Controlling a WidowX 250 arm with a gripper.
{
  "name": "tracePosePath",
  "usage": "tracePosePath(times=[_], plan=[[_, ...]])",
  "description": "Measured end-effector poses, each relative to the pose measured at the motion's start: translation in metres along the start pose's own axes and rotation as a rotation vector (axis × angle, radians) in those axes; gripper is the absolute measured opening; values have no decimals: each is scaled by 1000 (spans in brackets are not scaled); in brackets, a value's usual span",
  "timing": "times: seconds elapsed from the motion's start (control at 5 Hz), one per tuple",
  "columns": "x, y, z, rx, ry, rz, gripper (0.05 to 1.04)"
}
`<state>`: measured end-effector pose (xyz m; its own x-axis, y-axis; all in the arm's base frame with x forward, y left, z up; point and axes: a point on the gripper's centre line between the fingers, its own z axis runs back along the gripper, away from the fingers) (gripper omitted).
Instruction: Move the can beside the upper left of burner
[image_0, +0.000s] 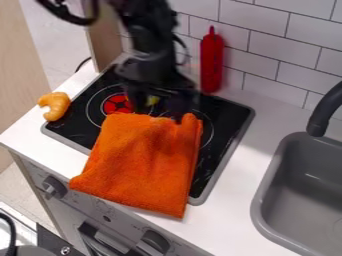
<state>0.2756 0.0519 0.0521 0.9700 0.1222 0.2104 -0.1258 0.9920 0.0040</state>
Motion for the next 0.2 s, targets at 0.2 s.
tracePosePath(times=[0.2], plan=[[-9,23,14,34,29,-46,998]])
